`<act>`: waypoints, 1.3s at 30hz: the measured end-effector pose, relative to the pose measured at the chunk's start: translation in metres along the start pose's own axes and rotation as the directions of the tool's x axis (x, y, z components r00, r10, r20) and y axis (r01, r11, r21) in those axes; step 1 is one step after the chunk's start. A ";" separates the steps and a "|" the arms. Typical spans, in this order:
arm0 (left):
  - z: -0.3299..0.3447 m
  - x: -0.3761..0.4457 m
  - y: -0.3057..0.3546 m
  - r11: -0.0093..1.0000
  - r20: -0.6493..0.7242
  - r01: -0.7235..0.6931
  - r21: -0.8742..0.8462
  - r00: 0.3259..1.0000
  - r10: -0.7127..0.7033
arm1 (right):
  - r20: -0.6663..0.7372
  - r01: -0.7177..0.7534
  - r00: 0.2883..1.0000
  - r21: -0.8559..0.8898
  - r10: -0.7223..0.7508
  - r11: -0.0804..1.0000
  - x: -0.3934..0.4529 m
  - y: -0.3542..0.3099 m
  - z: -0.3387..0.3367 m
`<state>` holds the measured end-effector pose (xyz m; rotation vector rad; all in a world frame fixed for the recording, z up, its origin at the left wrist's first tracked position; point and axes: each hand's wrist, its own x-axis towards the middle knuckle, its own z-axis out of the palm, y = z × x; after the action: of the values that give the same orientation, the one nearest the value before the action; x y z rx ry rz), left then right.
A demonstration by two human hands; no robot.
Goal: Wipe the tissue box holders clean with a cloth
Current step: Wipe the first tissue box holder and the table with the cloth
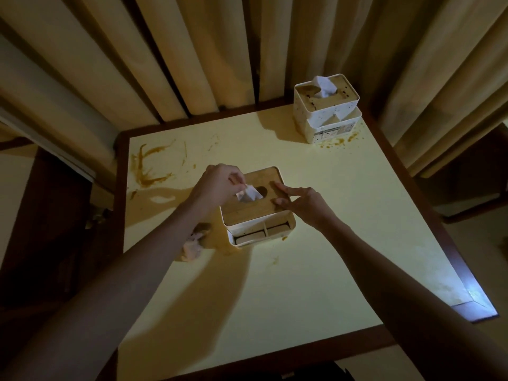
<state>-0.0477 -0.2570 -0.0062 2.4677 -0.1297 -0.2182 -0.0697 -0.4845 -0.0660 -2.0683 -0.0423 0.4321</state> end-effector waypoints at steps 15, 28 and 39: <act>-0.020 -0.025 0.017 0.992 -0.183 0.057 -0.112 0.980 -0.077 | -0.005 0.011 1.000 0.016 -0.011 1.000 -0.002 0.001 0.002; -0.010 -0.021 0.019 0.993 -0.056 -0.006 0.117 0.998 0.012 | -0.002 0.020 1.000 0.002 -0.020 1.000 -0.003 0.002 0.002; 0.032 -0.006 0.024 0.999 -0.061 0.047 -0.003 0.997 -0.047 | 0.004 0.017 1.000 0.042 -0.018 0.999 -0.003 0.003 0.002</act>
<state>-0.0610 -0.2944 -0.0153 2.4747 -0.0459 -0.1624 -0.0734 -0.4847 -0.0692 -2.0244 -0.0536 0.4234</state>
